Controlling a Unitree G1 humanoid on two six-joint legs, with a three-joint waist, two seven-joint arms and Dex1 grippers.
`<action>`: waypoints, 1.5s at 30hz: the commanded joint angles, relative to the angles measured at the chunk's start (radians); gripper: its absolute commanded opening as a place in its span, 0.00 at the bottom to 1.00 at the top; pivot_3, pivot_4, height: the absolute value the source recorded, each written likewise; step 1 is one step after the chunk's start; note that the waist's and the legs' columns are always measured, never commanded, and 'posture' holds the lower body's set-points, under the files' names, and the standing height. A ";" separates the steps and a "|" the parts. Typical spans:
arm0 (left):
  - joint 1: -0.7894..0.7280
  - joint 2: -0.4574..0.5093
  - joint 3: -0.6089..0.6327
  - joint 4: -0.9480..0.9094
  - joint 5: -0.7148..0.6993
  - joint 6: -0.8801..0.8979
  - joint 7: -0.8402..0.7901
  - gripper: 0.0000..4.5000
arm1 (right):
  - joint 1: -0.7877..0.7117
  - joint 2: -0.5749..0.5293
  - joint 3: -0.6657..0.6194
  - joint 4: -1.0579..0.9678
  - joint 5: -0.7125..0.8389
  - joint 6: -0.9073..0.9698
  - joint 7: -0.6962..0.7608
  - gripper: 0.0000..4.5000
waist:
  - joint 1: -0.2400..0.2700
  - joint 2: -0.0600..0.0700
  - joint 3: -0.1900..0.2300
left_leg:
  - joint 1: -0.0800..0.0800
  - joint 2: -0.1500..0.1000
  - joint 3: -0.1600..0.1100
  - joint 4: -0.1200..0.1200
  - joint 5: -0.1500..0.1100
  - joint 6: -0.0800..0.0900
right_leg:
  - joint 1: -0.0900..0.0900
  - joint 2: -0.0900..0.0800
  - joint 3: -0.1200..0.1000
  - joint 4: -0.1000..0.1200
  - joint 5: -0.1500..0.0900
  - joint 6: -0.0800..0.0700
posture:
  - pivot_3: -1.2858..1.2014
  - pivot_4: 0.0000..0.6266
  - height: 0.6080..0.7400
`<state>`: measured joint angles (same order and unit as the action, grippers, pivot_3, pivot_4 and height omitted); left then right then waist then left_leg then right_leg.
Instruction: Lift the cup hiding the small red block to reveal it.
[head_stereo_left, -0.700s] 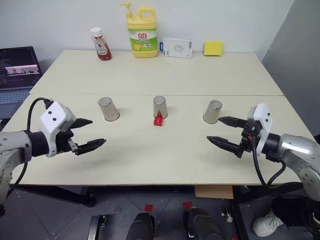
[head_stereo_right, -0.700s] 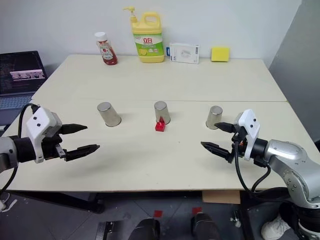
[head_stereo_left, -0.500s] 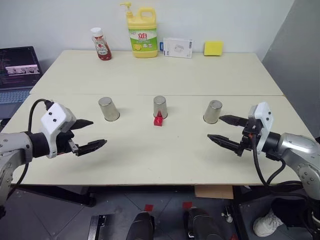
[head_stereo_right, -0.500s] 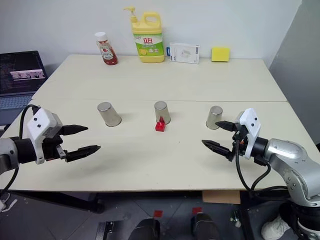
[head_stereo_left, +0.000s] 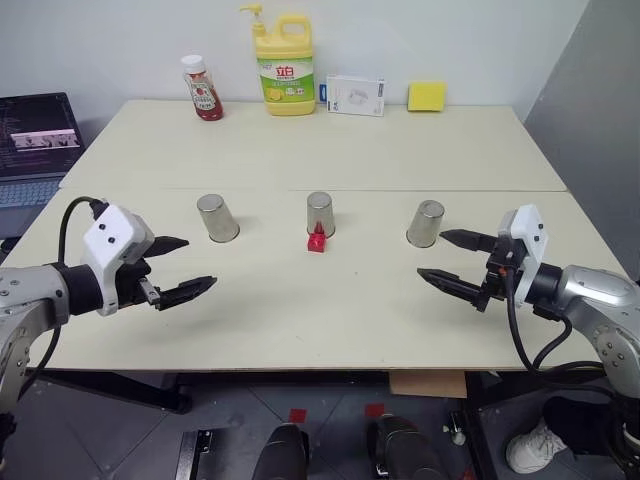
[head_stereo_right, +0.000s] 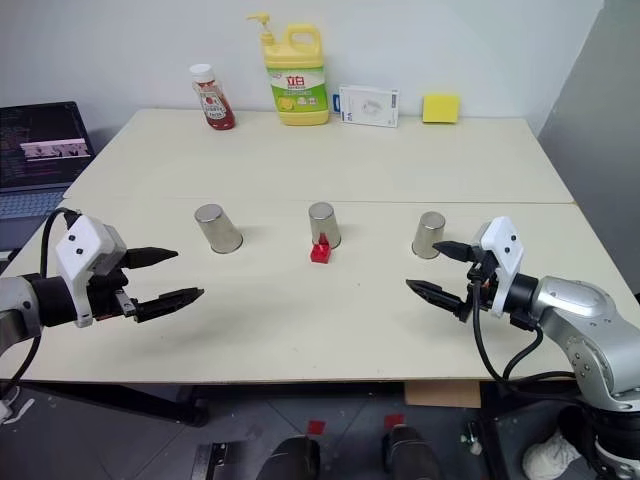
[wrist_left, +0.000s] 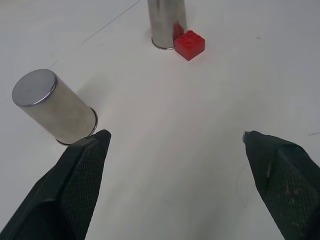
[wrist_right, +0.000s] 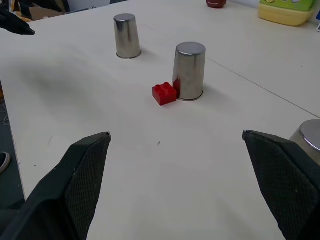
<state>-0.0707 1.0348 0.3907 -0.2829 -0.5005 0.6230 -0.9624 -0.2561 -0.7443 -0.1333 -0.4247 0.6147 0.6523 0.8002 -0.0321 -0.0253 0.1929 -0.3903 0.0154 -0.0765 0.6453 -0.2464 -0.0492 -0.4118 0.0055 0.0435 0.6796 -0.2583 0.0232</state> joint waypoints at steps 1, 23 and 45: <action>-0.009 0.003 0.035 -0.030 -0.004 -0.008 0.011 1.00 | -0.023 -0.007 -0.017 -0.007 0.010 -0.013 0.012 1.00 | 0.000 0.000 0.000 | 0.000 0.000 0.000 0.000 0.000 0.000 | 0.000 0.000 0.000 0.000 0.000 0.000 | 0.52 0.24 1.00; -0.093 0.001 -0.029 0.019 -0.009 -0.014 -0.009 1.00 | 0.005 -0.049 -0.105 -0.079 0.122 0.085 -0.004 1.00 | 0.000 0.000 0.000 | 0.000 0.000 0.000 0.000 0.000 0.000 | 0.000 0.000 0.000 0.000 0.000 0.000 | 0.52 0.24 1.00; -0.080 0.015 -0.029 0.022 0.005 -0.018 -0.020 1.00 | 0.016 -0.053 -0.088 -0.078 0.102 0.065 -0.002 1.00 | 0.000 0.000 0.000 | 0.000 0.000 0.000 0.000 0.000 0.000 | 0.000 0.000 0.000 0.000 0.000 0.000 | 0.52 0.24 1.00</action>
<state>-0.1505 1.0326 0.3390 -0.2561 -0.5026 0.6224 -0.9745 -0.2298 -0.7851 -0.2107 -0.4760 0.7197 0.7383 0.7976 -0.0320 -0.0253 0.1929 -0.3903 0.0153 -0.0764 0.6453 -0.2464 -0.0491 -0.4117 0.0056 0.0436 0.6796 -0.2583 0.0232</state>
